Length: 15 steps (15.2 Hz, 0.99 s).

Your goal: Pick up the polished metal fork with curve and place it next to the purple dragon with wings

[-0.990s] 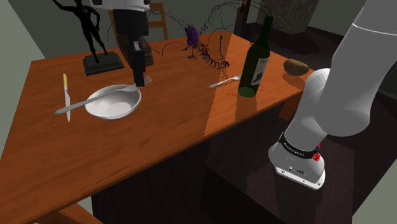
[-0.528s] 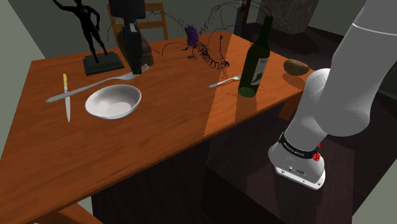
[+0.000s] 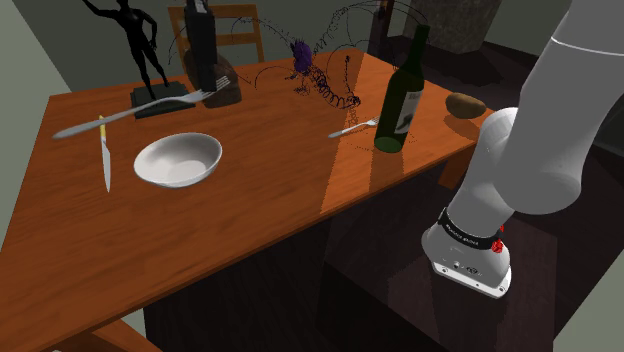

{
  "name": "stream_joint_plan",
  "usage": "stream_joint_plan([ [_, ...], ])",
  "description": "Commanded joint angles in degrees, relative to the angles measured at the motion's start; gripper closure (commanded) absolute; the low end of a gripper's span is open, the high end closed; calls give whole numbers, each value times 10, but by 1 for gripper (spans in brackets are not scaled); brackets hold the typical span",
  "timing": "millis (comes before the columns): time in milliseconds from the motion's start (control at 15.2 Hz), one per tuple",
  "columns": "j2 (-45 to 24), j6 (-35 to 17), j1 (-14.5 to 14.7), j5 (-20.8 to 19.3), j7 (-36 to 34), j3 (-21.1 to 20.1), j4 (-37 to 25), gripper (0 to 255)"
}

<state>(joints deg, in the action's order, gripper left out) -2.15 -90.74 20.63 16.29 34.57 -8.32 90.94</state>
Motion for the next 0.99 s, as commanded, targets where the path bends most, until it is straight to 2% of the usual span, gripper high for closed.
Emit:
stream_joint_plan([
  [0, -3, 16, 0, 0, -5, 0, -20, 255],
  [924, -49, 135, 1, -3, -40, -1, -190, 255],
])
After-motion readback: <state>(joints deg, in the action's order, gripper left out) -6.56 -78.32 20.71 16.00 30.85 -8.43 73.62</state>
